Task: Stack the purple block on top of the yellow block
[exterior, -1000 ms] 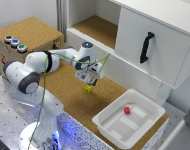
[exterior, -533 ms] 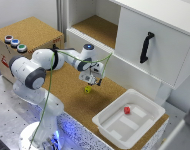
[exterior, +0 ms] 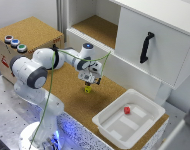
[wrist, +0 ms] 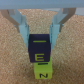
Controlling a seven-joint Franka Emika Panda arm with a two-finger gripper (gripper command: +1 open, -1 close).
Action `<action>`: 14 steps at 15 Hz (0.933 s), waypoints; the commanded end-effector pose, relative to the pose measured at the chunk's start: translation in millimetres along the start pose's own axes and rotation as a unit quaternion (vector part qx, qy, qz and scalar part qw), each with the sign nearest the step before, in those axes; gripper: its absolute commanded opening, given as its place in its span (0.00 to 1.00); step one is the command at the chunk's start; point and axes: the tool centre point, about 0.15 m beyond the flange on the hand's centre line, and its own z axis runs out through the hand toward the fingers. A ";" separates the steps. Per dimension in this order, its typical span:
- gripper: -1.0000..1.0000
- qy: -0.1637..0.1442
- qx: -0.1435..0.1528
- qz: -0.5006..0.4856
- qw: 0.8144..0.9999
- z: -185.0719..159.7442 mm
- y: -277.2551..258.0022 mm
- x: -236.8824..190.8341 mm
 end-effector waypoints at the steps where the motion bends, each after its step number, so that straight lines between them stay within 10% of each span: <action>1: 0.00 -0.020 0.001 0.016 1.000 -3.7 9.7 -14.5; 14: 0.00 -0.025 0.015 0.013 0.999 21.2 1.2 -8.1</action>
